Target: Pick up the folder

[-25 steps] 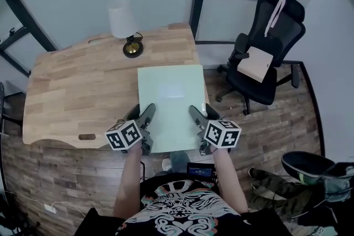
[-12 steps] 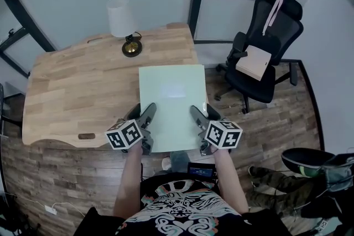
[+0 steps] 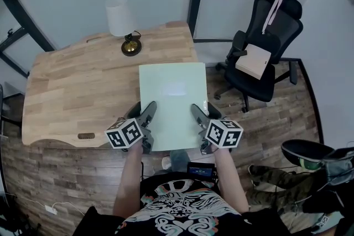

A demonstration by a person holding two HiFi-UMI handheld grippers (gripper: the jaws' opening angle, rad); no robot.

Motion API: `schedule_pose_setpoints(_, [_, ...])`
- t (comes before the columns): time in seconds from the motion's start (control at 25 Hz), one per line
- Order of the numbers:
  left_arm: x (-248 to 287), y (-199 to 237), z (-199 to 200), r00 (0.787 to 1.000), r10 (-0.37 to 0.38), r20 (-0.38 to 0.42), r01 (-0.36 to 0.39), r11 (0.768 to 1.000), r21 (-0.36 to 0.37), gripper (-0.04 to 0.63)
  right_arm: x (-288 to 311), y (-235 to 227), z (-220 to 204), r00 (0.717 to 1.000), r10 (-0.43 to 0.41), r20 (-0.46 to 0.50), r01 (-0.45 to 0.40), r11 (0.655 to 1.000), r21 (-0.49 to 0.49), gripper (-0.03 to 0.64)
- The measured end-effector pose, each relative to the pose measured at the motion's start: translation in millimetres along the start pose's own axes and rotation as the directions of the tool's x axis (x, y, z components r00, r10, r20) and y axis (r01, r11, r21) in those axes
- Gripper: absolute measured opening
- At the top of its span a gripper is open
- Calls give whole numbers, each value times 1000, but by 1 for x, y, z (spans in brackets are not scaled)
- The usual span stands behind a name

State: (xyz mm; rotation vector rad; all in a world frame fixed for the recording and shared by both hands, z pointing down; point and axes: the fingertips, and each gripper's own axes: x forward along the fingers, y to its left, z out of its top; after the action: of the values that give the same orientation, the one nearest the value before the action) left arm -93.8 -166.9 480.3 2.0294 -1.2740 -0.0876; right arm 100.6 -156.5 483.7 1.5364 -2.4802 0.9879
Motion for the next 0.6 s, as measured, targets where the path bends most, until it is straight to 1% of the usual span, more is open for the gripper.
schedule_pose_setpoints(0.6, [0,7,3,1000,-2,-7,2,1000,-7,281,5,5,0,1000,-12,-6,12,1000,0,275])
